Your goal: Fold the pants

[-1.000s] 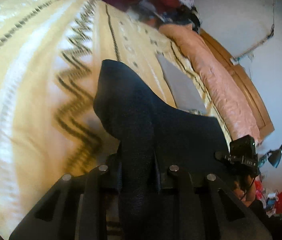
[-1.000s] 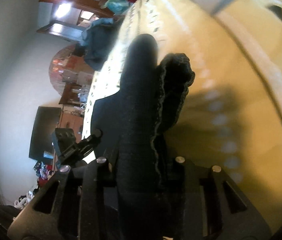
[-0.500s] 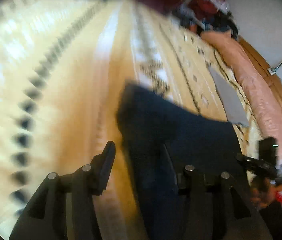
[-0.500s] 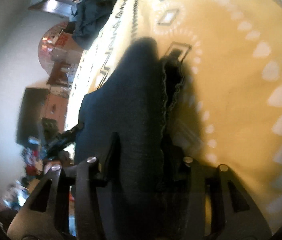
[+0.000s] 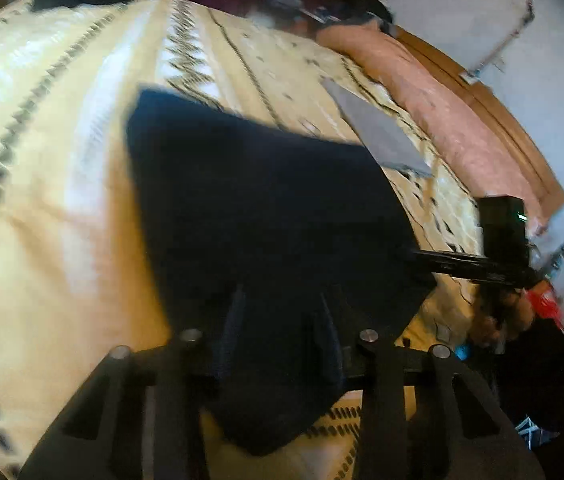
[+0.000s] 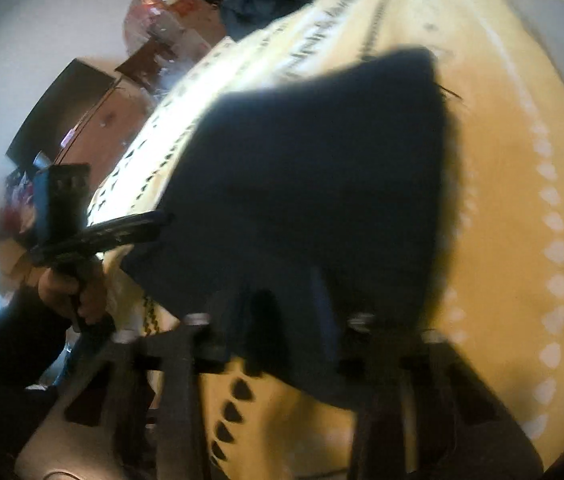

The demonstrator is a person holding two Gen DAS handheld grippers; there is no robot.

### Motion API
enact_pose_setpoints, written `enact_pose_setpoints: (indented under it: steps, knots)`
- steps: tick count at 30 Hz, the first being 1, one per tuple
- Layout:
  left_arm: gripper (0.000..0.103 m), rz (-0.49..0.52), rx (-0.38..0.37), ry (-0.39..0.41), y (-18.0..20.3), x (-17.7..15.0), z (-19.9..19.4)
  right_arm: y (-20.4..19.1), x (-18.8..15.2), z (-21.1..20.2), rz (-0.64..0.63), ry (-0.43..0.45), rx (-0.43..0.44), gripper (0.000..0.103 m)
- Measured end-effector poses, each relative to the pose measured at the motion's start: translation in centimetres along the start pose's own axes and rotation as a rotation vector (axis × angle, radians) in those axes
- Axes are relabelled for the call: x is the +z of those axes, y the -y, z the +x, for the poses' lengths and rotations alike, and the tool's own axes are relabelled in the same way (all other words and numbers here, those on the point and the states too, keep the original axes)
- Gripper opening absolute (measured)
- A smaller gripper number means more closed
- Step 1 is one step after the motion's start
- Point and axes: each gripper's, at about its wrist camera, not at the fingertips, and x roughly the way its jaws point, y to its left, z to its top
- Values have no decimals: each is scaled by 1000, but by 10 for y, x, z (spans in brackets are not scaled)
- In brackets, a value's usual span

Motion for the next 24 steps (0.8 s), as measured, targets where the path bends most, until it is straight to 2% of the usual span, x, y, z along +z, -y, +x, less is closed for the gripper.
enact_pose_setpoints:
  steps: [1, 3, 4, 6, 7, 9, 12, 13, 14, 16, 19, 20, 21, 24]
  knots:
    - [48, 8, 18, 30, -2, 10, -8, -6, 7, -11, -22, 18, -42, 28]
    - [59, 34, 53, 92, 6, 40, -15, -21, 26, -27, -54, 80, -84, 47]
    - [67, 40, 59, 112, 12, 57, -10, -29, 42, -31, -66, 120, -126, 52]
    - [68, 36, 45, 120, 23, 92, 15, -44, 74, -20, -98, 174, -177, 69]
    - [68, 23, 41, 115, 25, 104, 29, -48, 84, -8, -103, 181, -184, 72]
    - [69, -12, 7, 70, 25, 122, 63, -46, 108, 27, -83, 146, -165, 72]
    - [68, -81, 101, 6, 5, 130, 103, -24, 121, 62, -21, 72, -158, 72]
    - [65, -105, 126, -5, -7, 129, 108, -18, 120, 69, -22, 52, -164, 71]
    - [57, -118, 122, -6, -16, 125, 107, -14, 115, 68, -25, 49, -159, 69]
    - [53, -138, 96, 6, -32, 120, 96, -3, 110, 55, -17, 64, -134, 66]
    - [54, -190, 156, 58, -57, 113, 58, 12, 106, 25, 2, 95, -179, 65]
    - [64, -205, 201, 71, -63, 111, 48, 13, 105, 17, -1, 108, -237, 67]
    - [67, -225, 279, 98, -71, 107, 30, 10, 104, 13, -6, 120, -281, 69]
    - [67, -213, 410, 151, -69, 97, -14, -5, 95, -17, -18, 171, -379, 70]
